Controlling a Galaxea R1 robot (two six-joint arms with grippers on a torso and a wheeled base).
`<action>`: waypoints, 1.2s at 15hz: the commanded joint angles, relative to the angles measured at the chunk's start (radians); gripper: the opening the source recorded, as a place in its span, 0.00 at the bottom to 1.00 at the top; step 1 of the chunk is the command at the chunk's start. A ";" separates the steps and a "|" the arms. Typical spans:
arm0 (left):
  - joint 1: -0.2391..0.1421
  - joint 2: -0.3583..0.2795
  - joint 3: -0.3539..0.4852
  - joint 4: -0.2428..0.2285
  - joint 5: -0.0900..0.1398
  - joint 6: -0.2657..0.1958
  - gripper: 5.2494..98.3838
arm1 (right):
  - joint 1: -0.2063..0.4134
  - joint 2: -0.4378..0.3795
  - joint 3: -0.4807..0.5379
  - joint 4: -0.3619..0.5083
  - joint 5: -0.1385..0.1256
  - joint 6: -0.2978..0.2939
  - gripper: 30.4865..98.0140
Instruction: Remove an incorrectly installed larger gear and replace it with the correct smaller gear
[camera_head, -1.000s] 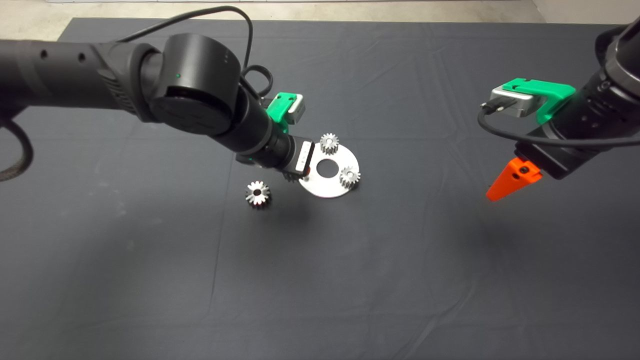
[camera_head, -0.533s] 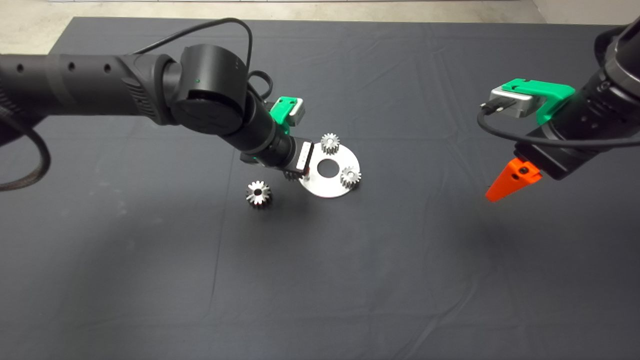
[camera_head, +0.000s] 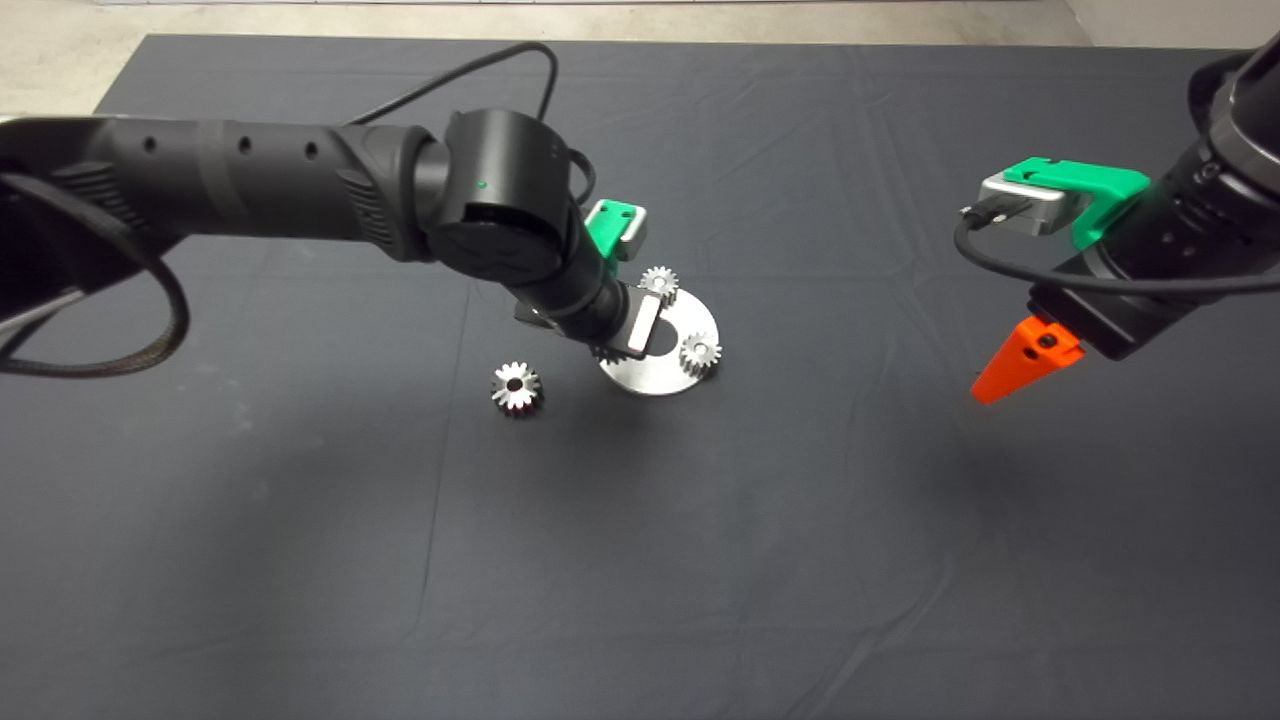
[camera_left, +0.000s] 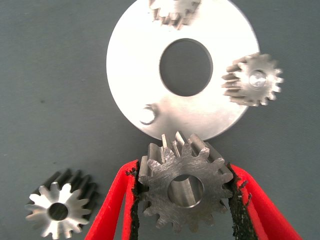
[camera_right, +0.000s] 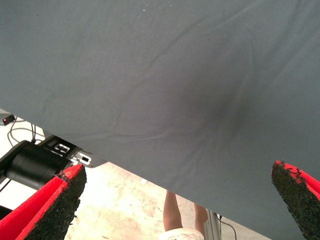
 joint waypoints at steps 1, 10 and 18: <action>-0.003 0.038 -0.067 0.019 0.019 0.027 0.32 | 0.028 -0.002 0.003 0.037 -0.117 0.004 1.00; 0.026 0.042 -0.105 0.079 0.017 0.043 0.32 | 0.028 -0.007 0.004 0.036 -0.117 0.004 1.00; 0.052 0.046 -0.147 0.079 0.017 0.067 0.32 | 0.028 -0.005 0.003 0.036 -0.117 0.004 1.00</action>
